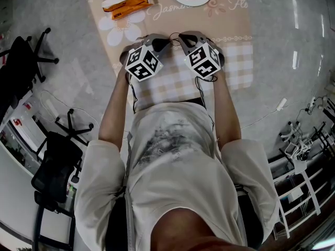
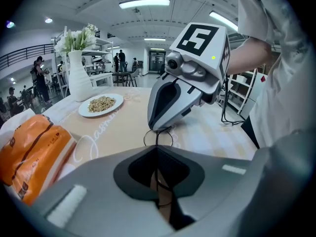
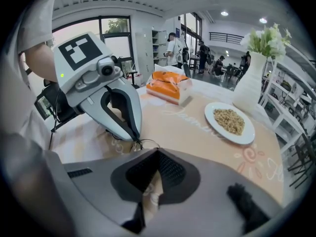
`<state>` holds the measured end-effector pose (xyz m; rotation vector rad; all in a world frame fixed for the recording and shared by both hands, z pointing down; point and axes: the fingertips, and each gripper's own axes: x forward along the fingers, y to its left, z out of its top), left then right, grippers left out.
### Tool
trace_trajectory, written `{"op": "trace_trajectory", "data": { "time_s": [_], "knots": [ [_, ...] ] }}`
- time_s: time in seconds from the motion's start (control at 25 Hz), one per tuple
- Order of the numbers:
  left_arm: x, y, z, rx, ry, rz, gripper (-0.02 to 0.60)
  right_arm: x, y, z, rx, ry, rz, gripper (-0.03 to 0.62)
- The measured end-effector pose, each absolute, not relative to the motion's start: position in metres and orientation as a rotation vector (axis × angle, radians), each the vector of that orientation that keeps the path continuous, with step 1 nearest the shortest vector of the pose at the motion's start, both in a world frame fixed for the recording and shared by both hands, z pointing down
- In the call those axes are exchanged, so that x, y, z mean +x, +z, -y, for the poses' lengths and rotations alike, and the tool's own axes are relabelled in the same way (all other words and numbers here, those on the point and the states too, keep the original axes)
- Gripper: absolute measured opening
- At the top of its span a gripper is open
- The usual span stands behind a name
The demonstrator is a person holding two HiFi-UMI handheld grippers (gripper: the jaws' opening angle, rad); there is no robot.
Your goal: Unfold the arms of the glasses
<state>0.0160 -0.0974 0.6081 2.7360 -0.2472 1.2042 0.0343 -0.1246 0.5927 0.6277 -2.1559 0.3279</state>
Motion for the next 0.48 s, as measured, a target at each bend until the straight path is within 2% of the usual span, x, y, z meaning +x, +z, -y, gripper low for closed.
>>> {"op": "trace_trajectory", "data": {
  "time_s": [0.48],
  "knots": [
    [0.0167,0.602,0.0956,2.764,1.149,0.273,0.011,0.034,0.5949,0.1238,0.629,0.293,2.121,0.015]
  ]
}}
